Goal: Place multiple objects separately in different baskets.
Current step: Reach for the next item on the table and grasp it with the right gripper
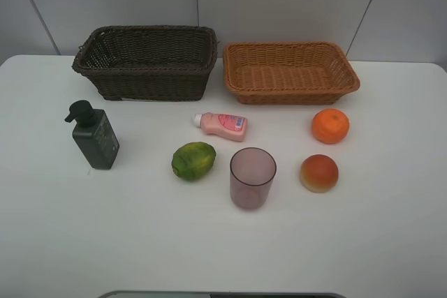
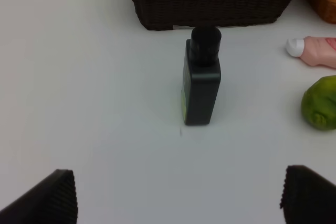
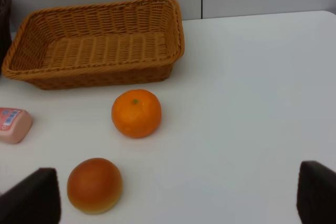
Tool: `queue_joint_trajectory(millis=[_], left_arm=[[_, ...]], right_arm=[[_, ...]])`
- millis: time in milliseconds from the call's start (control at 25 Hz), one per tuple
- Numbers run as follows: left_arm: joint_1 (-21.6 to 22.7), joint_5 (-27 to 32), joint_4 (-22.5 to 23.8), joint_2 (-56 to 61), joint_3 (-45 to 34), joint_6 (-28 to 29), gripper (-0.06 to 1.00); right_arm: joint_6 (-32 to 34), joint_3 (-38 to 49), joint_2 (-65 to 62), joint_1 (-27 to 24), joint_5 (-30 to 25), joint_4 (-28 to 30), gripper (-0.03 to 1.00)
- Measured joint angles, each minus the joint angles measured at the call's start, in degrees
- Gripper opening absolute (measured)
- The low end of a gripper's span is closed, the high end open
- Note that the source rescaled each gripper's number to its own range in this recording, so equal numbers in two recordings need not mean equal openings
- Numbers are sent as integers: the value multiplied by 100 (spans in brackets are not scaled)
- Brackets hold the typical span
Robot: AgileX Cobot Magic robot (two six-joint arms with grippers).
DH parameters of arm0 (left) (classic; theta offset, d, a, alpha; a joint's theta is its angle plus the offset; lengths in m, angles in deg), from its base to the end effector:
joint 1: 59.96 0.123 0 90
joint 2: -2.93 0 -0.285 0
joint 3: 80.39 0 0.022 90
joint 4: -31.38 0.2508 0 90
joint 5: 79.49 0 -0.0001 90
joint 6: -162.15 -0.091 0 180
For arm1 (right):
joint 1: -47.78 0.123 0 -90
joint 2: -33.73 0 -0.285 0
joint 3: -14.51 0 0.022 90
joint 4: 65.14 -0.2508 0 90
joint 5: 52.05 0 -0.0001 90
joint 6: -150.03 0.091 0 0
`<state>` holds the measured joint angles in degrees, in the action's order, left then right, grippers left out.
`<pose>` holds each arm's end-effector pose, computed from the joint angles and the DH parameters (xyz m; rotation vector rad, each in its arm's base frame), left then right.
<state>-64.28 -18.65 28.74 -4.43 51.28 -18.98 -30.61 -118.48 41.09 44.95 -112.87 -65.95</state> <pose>-0.0068 -0.0032 0.2784 0.0992 2.0317 -0.0901 -0.0093 0.0016 0.2847 0.0375 2.0101 -0.0218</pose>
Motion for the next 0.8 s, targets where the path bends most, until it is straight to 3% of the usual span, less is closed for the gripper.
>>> queue_joint_trajectory(millis=[320,640,800], left_arm=[[0,0,0,0,0,0,100],[0,0,0,0,0,0,100],[0,0,0,0,0,0,100]], right_arm=[[0,-69,252,0,7,-72,100],[0,-734,2186,0,297,-85,100],[0,-1049,3405,0,802,-137,100]])
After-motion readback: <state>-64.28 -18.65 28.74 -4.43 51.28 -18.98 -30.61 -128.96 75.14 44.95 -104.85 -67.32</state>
